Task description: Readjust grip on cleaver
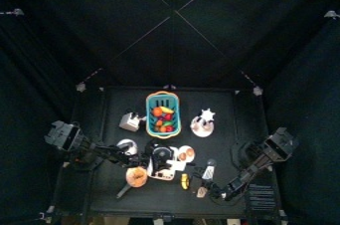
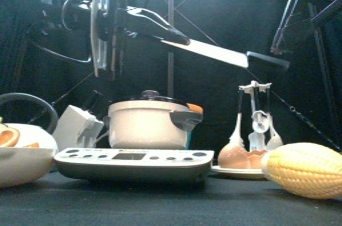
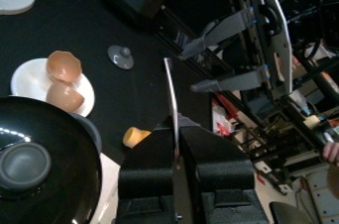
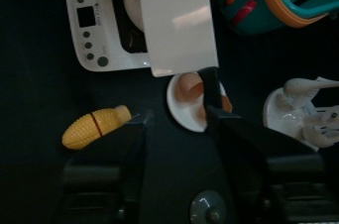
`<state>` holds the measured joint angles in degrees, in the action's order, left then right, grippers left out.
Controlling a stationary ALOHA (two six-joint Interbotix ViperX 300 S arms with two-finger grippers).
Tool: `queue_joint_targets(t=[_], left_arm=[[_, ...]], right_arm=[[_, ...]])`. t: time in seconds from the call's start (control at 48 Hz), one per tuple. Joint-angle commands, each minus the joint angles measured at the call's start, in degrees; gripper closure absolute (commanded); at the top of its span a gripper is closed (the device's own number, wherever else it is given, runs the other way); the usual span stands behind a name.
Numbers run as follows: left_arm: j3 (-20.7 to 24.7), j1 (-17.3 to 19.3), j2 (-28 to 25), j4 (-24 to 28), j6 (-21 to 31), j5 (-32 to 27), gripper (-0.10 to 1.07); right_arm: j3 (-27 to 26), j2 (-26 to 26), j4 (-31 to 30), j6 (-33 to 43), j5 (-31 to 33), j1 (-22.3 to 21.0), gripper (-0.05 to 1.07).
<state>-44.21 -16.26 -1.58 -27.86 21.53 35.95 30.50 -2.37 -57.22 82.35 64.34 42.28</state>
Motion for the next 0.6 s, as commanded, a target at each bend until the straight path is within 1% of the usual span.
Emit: queue_joint_targets(t=[0.0, 0.083, 0.146, 0.208, 0.271, 0.354, 0.438, 0.479, 0.583], left_arm=[[0.53, 0.09, 0.62, 0.26, -0.35, 0.53, 0.63], [0.44, -0.18, 0.62, 1.41, -0.79, 0.53, 0.63], [0.18, -0.26, 0.44, 4.31, -1.49, 0.53, 0.63], [-0.09, -0.09, 0.18, 8.09, -2.90, 0.70, 0.63], [-0.79, 0.09, 0.00, 13.01, -5.27, 1.05, 0.63], [-1.32, 0.09, -0.70, 17.31, -8.44, 2.46, 0.63], [-1.49, 0.09, -1.67, 18.98, -12.74, 5.19, 0.63], [-1.49, -0.09, -2.29, 18.90, -14.85, 6.50, 0.63], [-1.49, -0.26, -3.78, 18.02, -20.74, 10.55, 0.63]], right_arm=[[0.09, -2.72, -0.62, 0.18, -0.18, 0.35, 0.03], [0.97, -3.96, -0.97, 0.26, -0.79, 0.88, 0.02], [1.85, -5.54, -1.41, 0.62, -2.46, 0.97, 0.02], [2.72, -7.03, -1.49, 0.97, -4.57, 0.97, 0.02], [4.22, -8.79, -1.41, 1.14, -7.82, 0.62, 0.02], [5.62, -10.46, -1.41, 1.85, -11.87, 0.26, 0.02], [6.86, -11.78, -1.93, 2.90, -15.82, -0.44, 0.03], [7.65, -12.74, -2.20, 3.52, -18.28, -0.70, 0.03], [9.67, -14.50, -2.11, 5.01, -22.06, -1.41, 0.03]])
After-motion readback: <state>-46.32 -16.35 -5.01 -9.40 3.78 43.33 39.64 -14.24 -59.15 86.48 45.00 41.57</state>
